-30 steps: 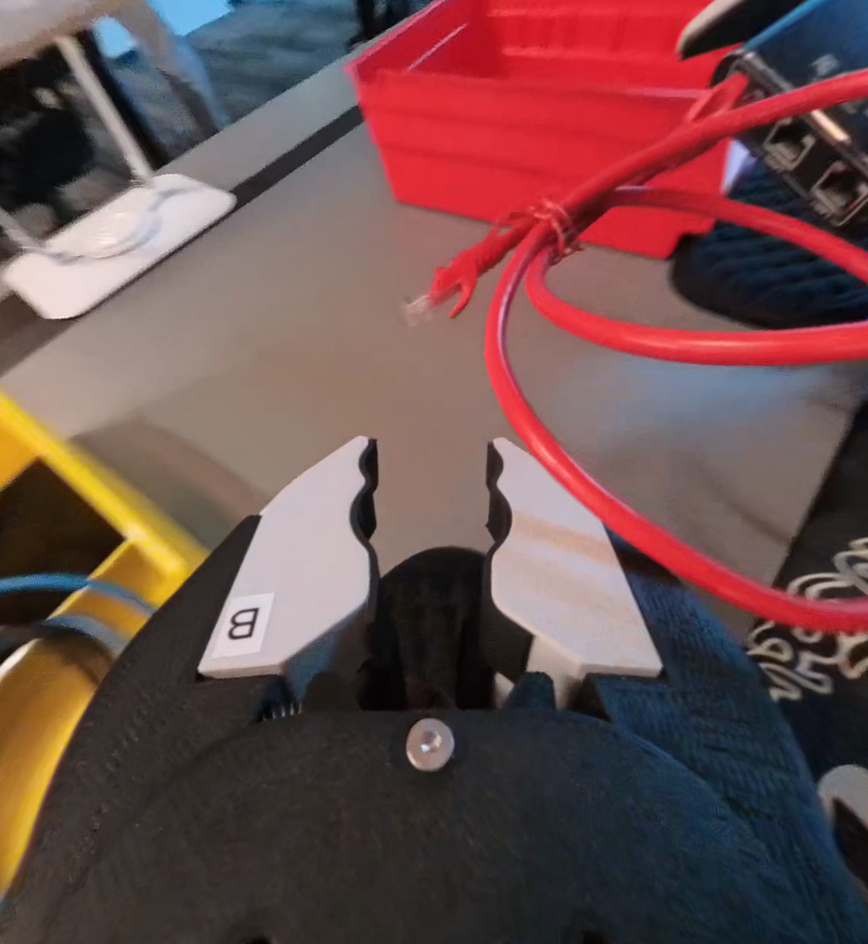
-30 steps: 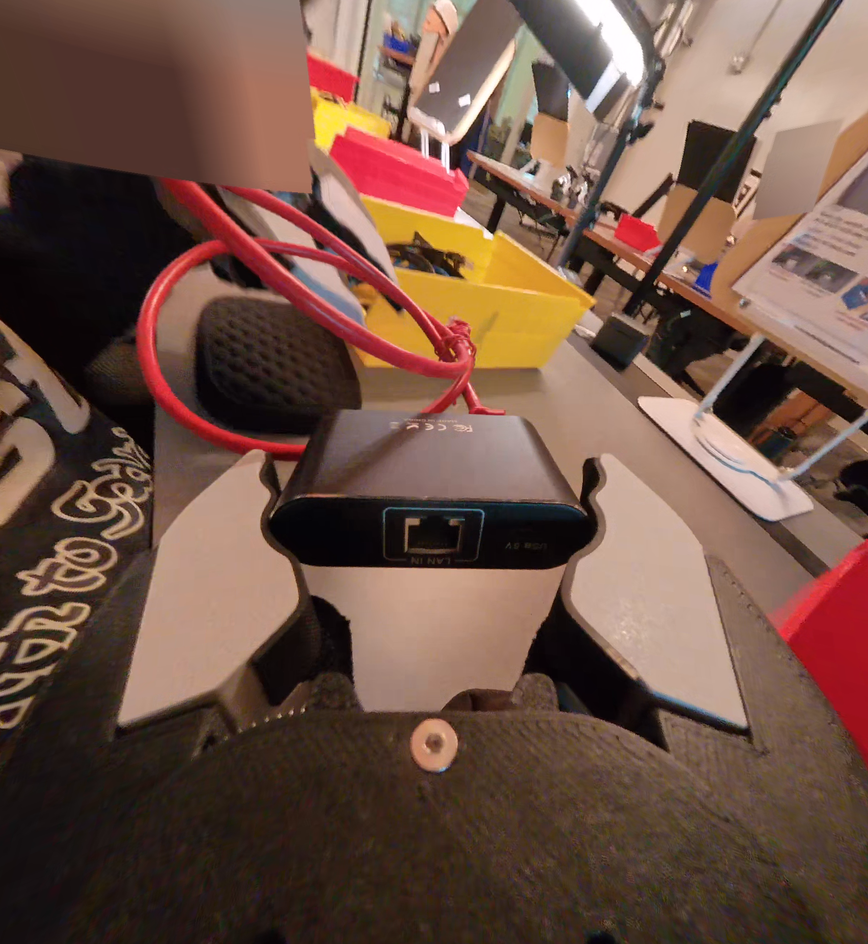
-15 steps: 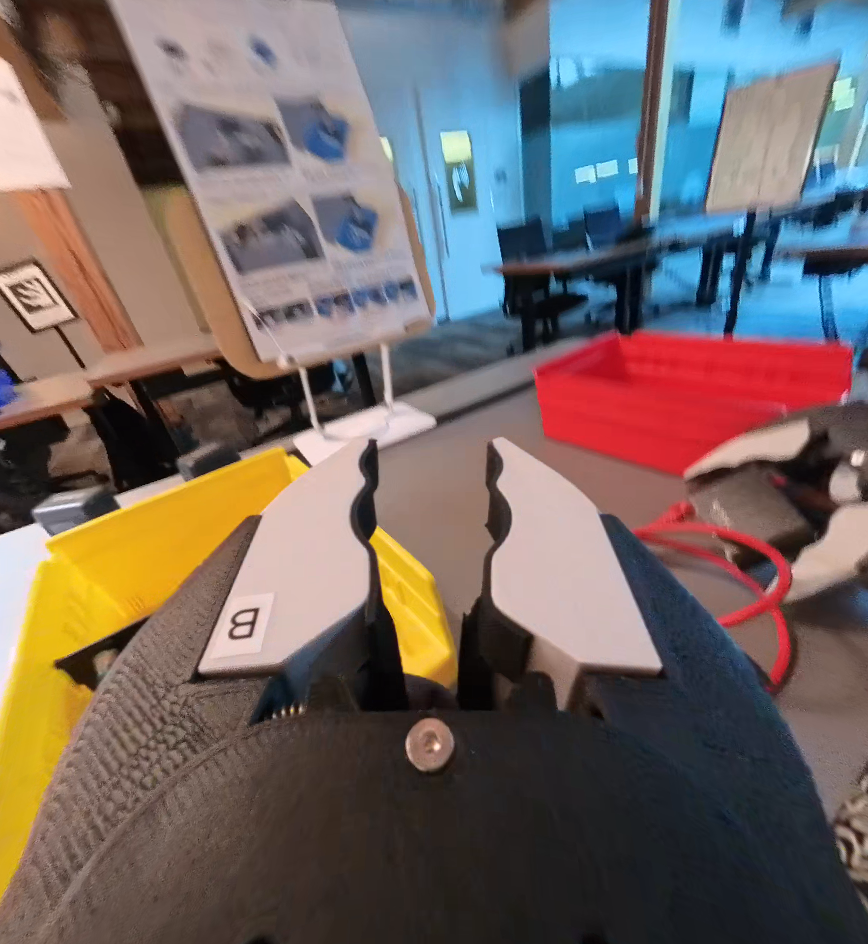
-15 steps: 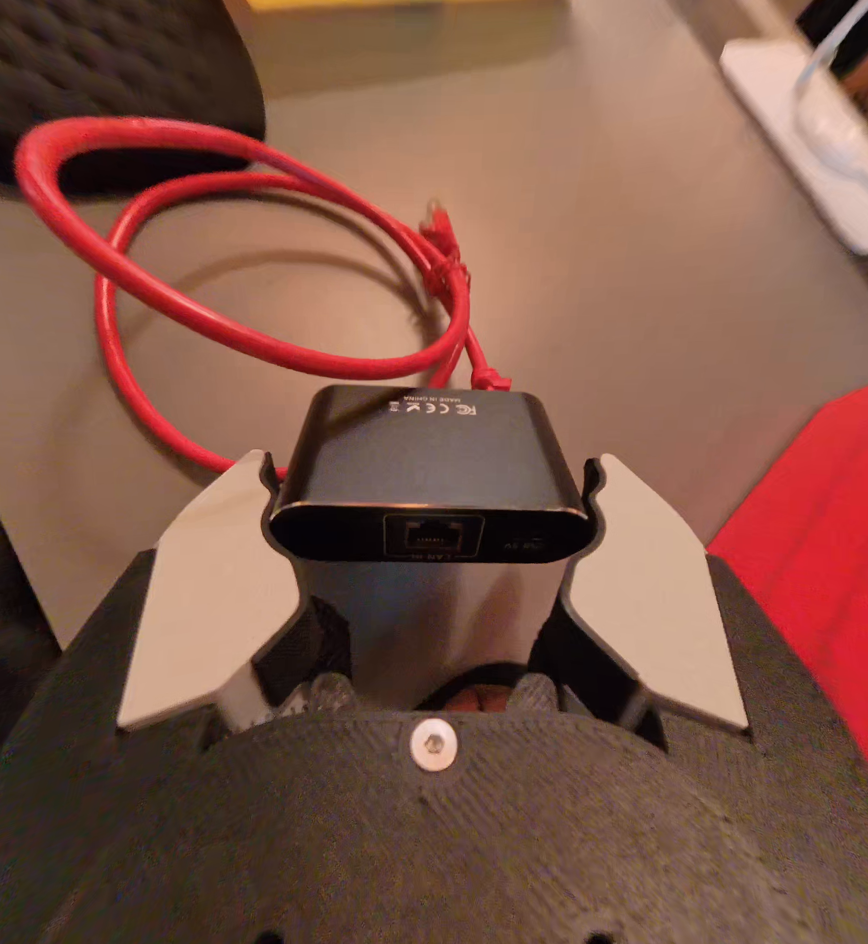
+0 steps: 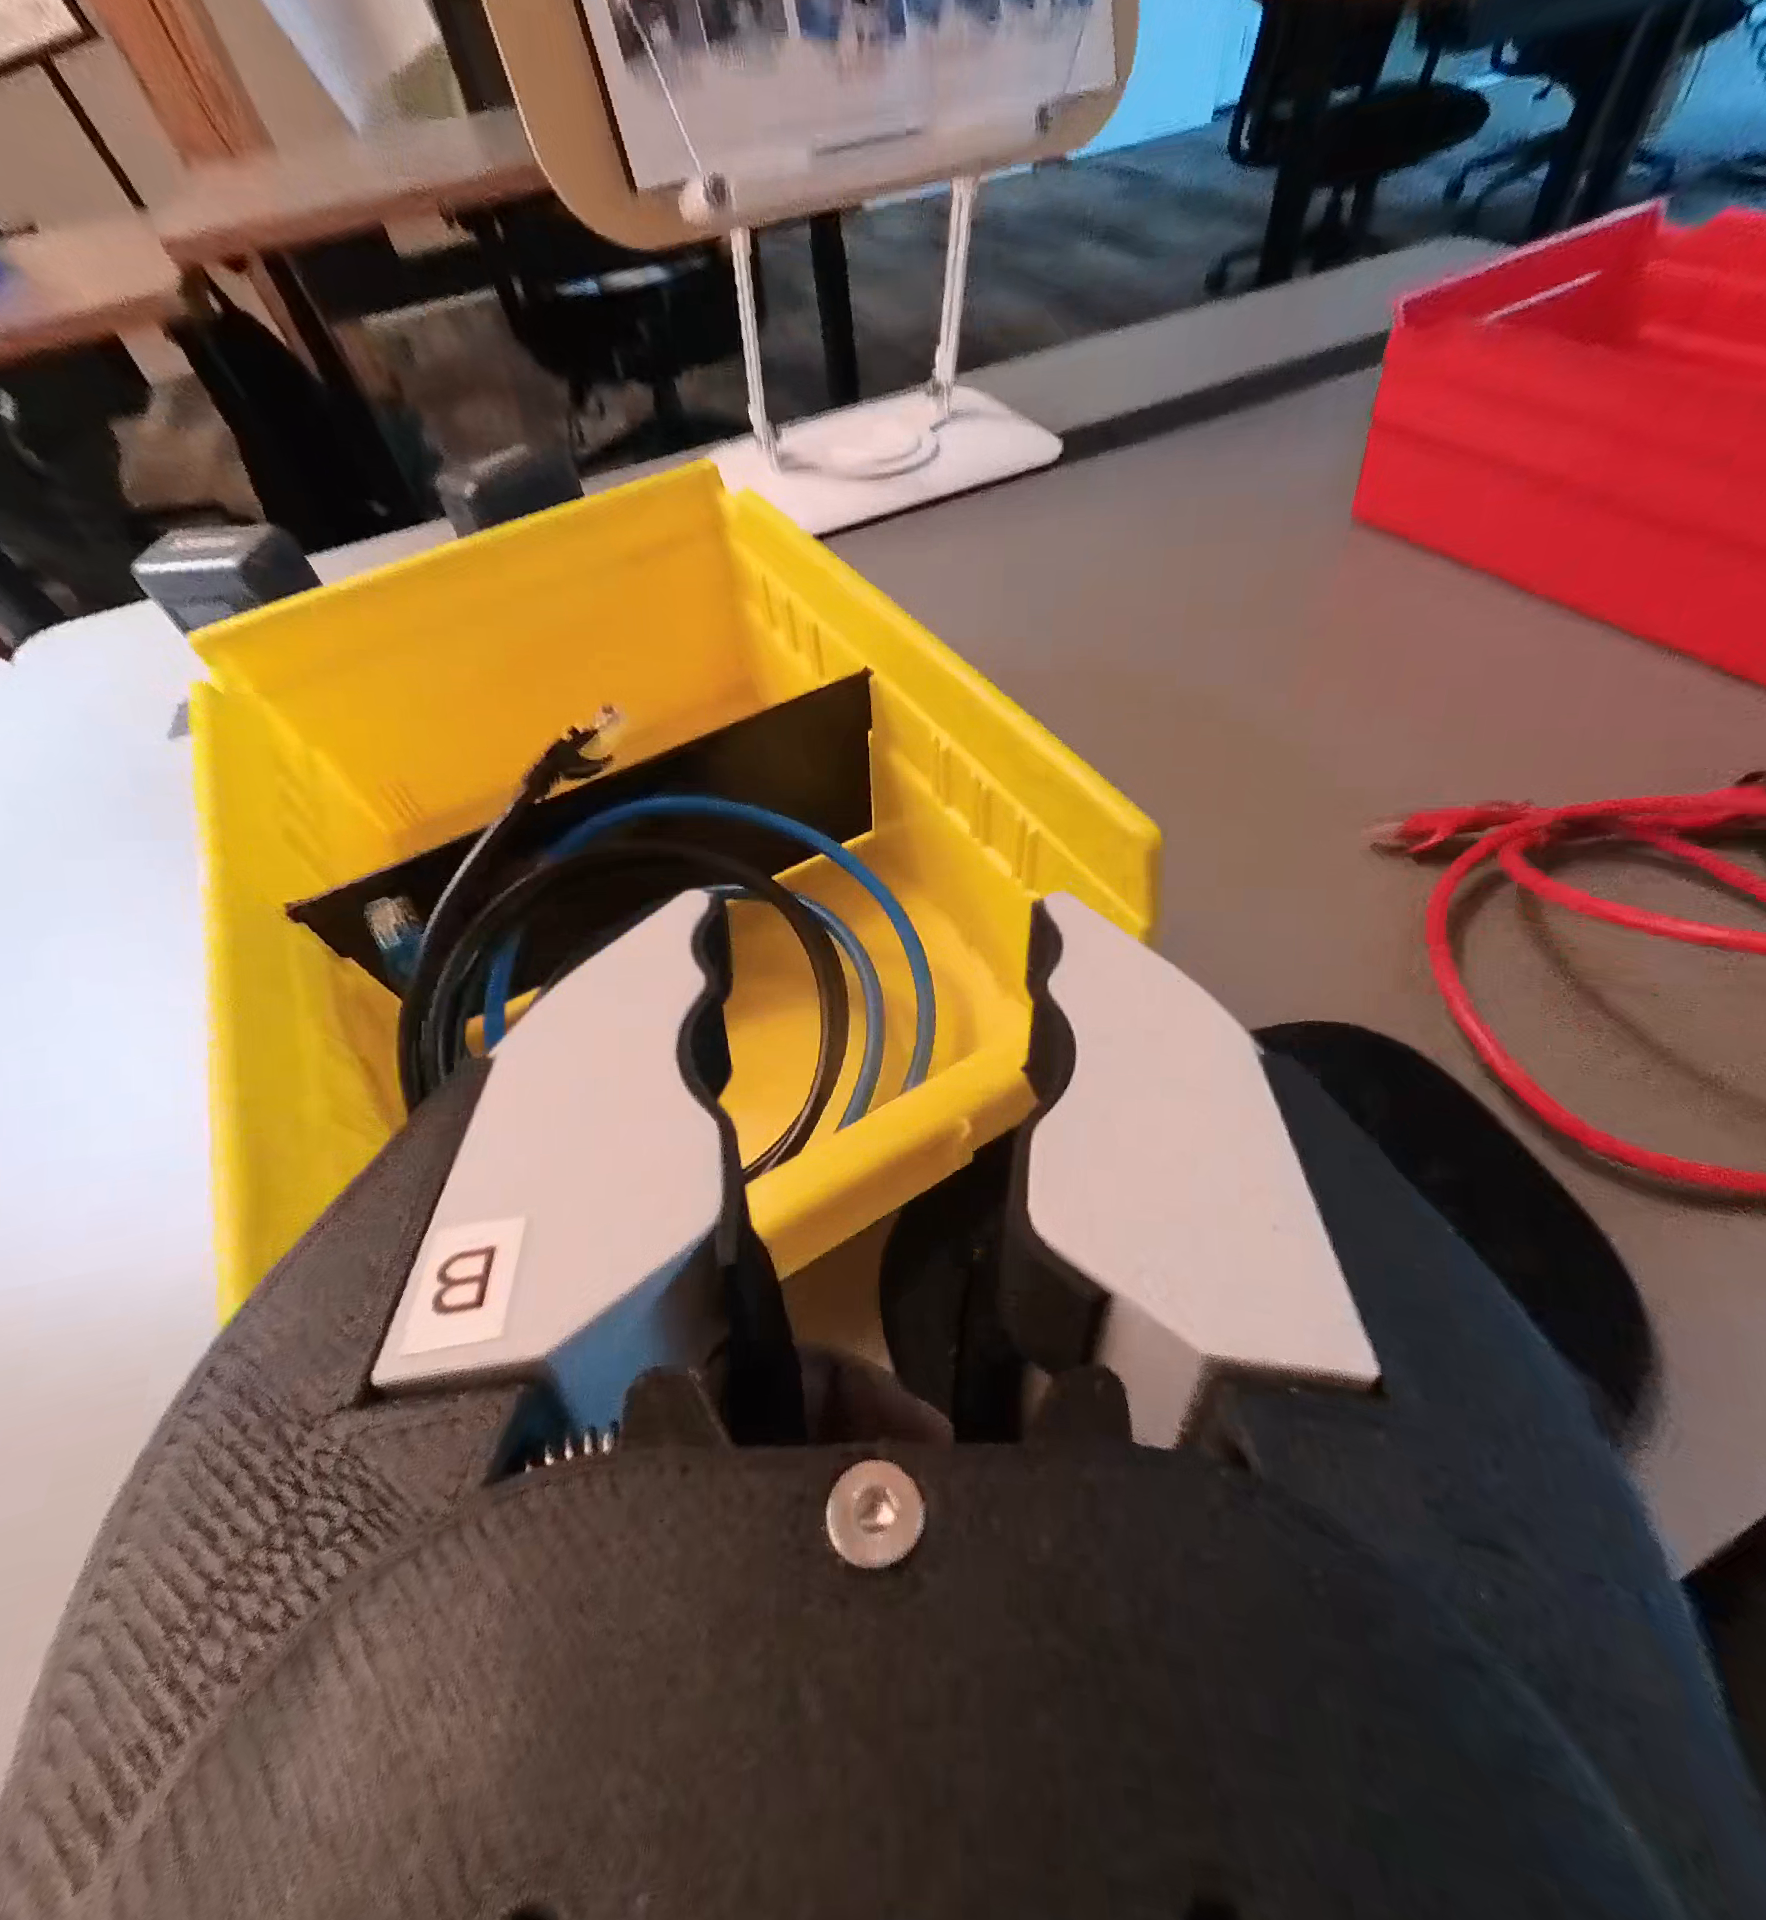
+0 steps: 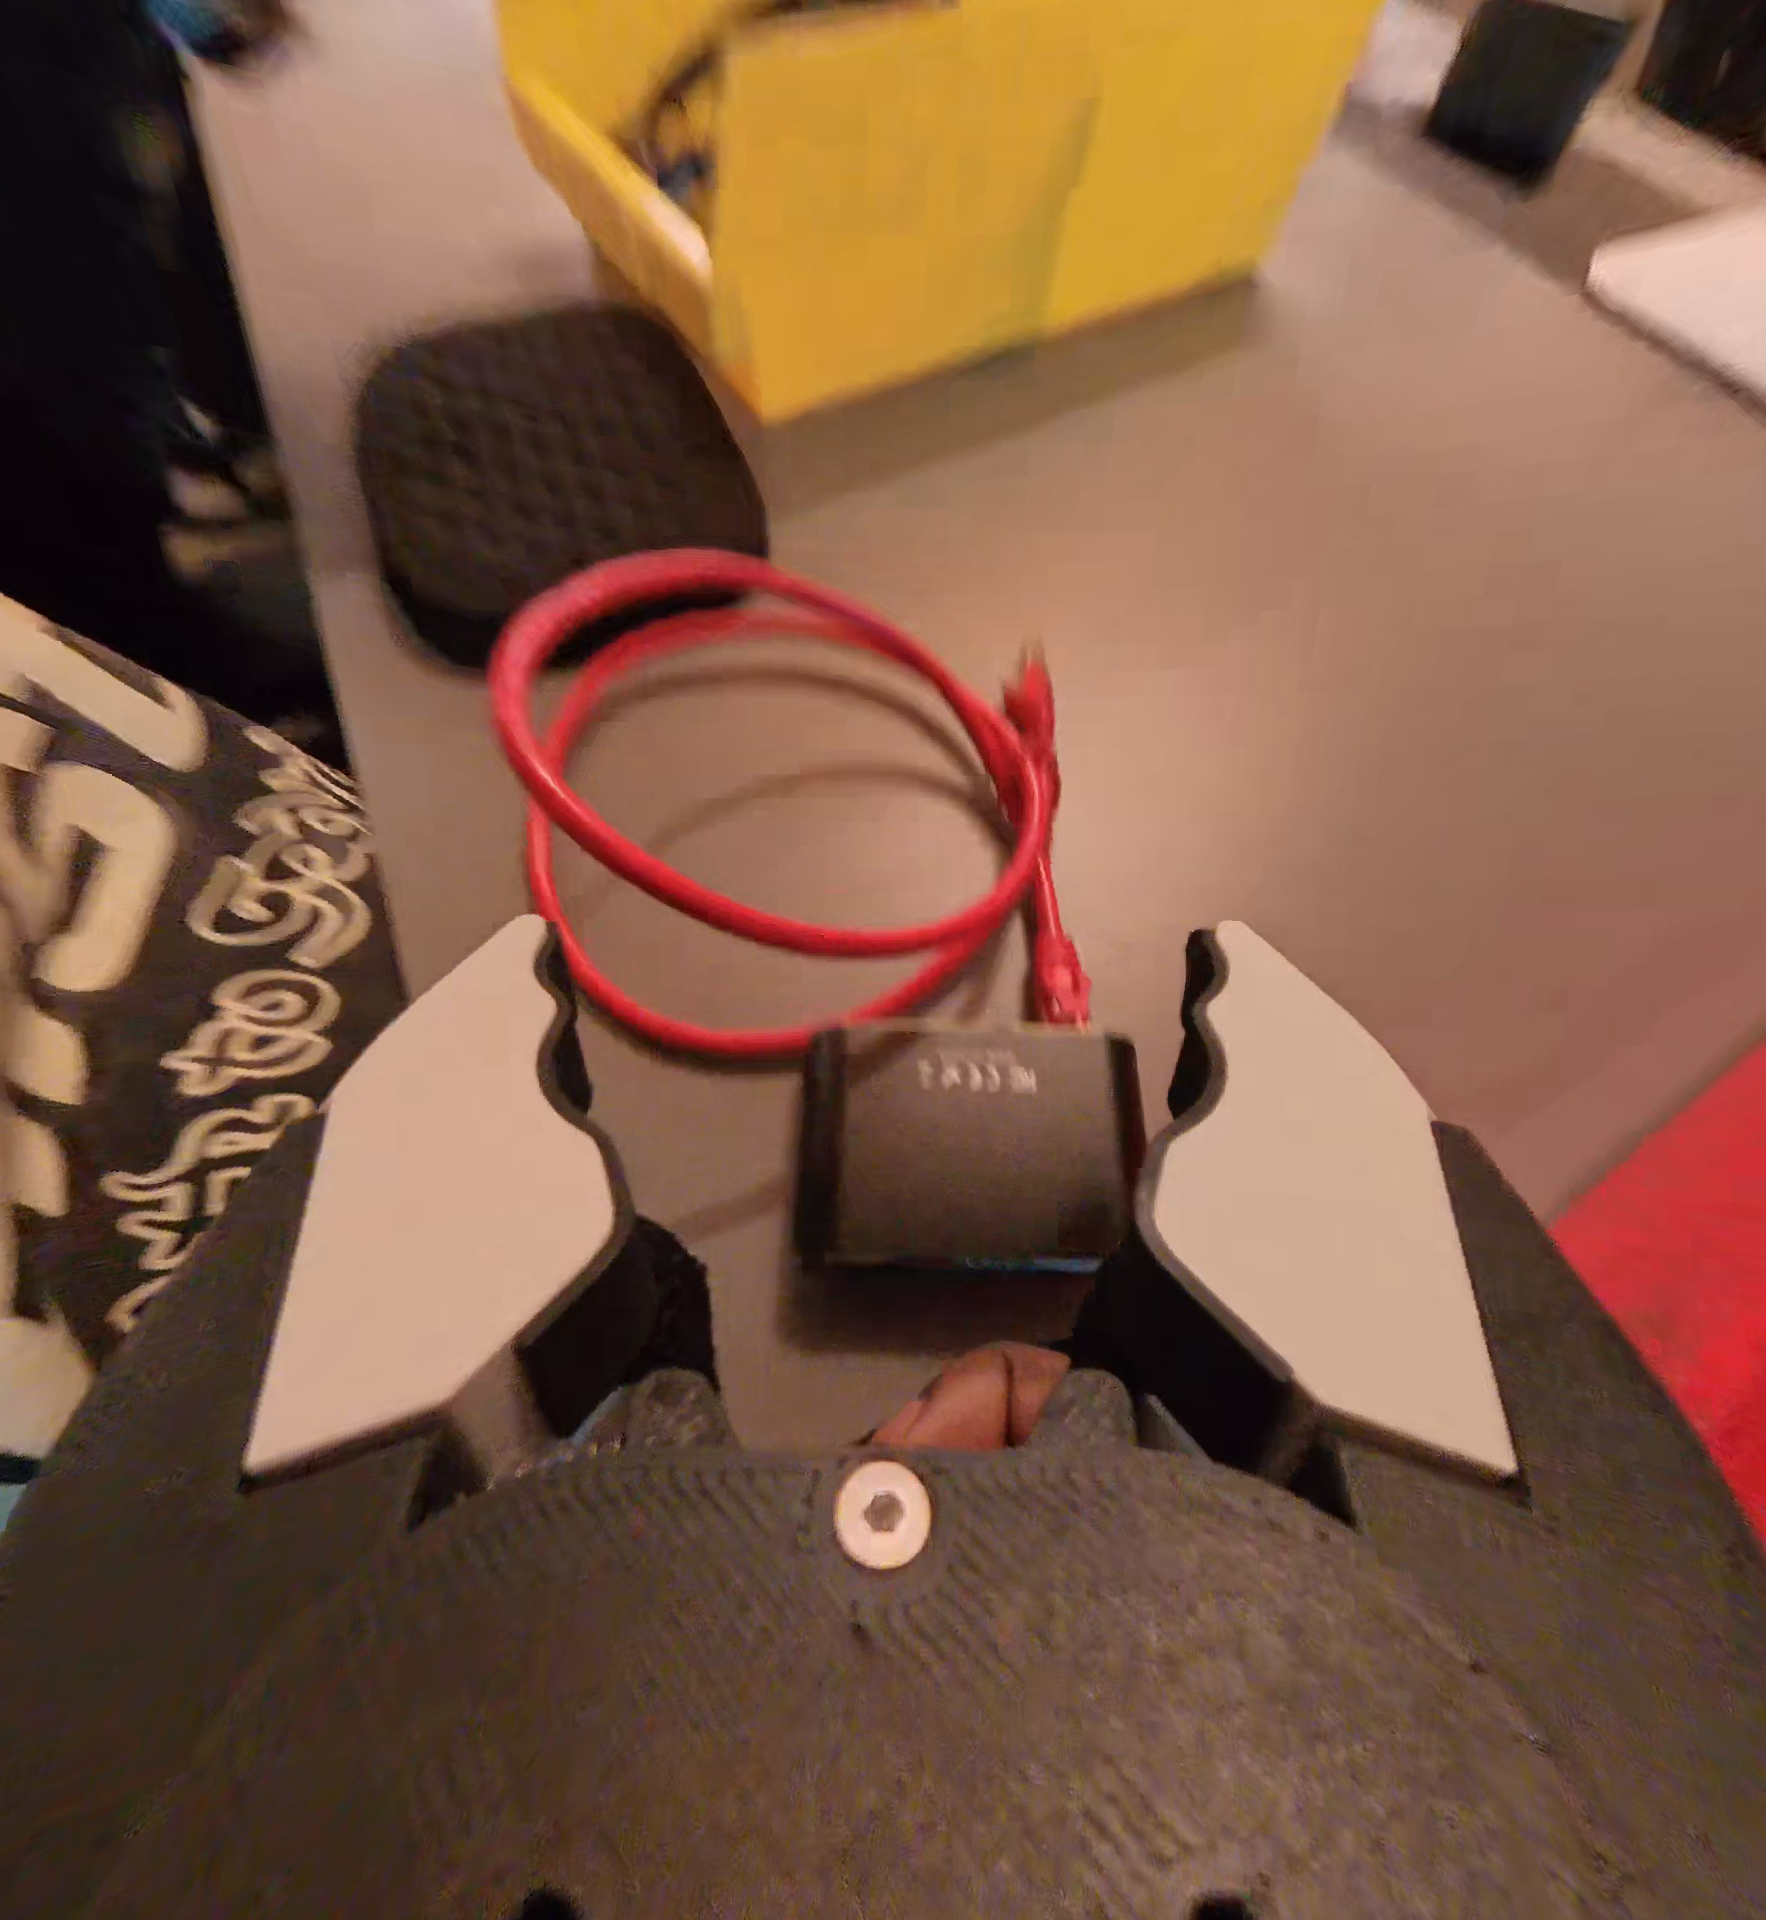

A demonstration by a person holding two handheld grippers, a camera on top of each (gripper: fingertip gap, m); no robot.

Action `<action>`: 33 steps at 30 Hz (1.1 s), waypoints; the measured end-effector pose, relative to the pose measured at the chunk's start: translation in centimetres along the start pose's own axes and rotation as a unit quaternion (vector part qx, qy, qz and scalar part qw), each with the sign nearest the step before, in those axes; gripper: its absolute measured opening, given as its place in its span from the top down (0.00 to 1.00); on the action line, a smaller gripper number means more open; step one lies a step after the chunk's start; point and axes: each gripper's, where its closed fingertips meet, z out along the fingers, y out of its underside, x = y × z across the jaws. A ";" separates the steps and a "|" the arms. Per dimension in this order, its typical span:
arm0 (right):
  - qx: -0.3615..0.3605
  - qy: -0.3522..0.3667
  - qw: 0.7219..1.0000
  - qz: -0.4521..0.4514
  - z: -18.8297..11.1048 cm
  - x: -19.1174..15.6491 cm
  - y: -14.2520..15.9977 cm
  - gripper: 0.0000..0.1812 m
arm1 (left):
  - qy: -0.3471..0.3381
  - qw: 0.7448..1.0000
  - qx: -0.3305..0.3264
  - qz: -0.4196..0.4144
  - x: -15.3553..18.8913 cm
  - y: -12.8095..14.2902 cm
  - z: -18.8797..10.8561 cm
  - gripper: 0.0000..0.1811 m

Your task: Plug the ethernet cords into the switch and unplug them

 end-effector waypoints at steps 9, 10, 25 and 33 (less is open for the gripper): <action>0.183 -0.070 0.981 -0.014 -3.1 -2.1 -4.7 0.48 | -0.123 0.964 -0.197 0.128 -9.2 3.0 3.4 0.70; 0.181 -0.071 0.981 -0.014 -3.0 -2.1 -4.6 0.49 | -0.127 0.953 -0.232 0.146 -10.0 3.8 3.9 0.70; 0.169 -0.070 0.983 -0.032 -2.3 -2.4 -4.1 0.55 | -0.172 0.863 -0.411 0.239 -13.6 8.4 6.2 0.82; 0.160 -0.058 0.984 -0.043 -1.9 -2.2 -3.6 0.58 | -0.213 0.892 -0.333 0.220 -13.1 4.9 4.6 0.93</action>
